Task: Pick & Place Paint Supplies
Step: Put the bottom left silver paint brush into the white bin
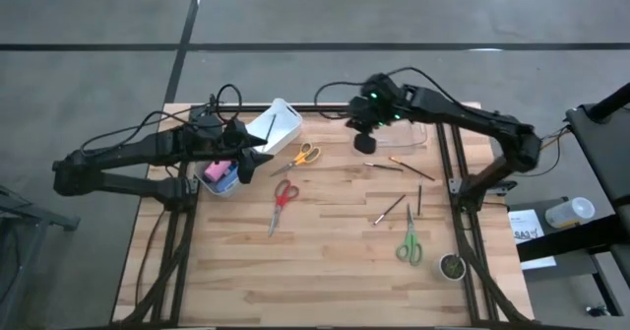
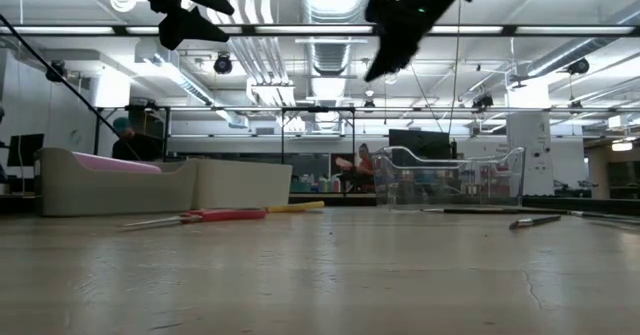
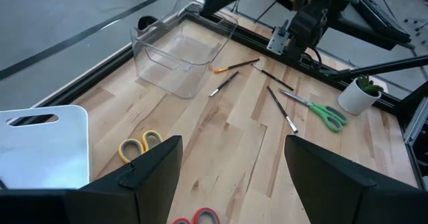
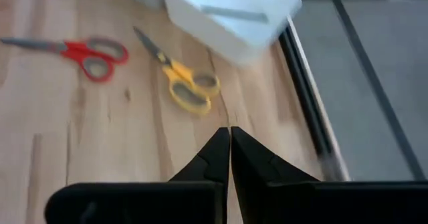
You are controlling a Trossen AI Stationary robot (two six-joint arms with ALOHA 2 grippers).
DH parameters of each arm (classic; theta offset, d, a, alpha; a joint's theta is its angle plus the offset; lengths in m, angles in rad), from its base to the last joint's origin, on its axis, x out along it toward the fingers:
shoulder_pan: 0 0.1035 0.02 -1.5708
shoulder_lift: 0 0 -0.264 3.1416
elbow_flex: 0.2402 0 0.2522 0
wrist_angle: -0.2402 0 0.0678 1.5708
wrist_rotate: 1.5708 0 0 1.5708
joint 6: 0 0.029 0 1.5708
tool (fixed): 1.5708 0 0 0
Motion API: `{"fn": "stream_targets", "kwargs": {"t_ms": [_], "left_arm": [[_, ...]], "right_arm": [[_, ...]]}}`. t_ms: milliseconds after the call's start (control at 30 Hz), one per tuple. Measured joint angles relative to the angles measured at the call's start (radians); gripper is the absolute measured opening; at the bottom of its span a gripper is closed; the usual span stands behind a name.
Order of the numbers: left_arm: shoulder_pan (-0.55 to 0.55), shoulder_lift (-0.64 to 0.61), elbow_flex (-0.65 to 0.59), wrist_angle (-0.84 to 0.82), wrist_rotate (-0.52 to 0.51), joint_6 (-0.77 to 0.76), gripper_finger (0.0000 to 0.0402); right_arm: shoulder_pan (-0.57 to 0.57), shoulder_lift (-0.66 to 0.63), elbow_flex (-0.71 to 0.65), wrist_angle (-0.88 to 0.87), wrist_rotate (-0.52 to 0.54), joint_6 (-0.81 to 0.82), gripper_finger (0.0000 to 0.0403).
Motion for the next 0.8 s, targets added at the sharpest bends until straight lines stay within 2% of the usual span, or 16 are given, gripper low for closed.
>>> {"fn": "stream_targets", "kwargs": {"t_ms": [367,600,800], "left_arm": [[0.000,0.000,0.000,0.000,0.000,0.000,0.0271],[0.000,0.000,0.000,0.000,0.000,0.000,0.0271],[0.000,0.000,0.000,0.000,0.000,0.000,0.0271]], "right_arm": [[0.000,-0.322,-0.372,-0.005,0.166,0.279,0.0009],[0.005,-0.474,-0.543,-0.004,0.172,0.429,0.0009],[0.018,-0.530,-0.648,0.013,0.168,0.525,0.0009]]}}
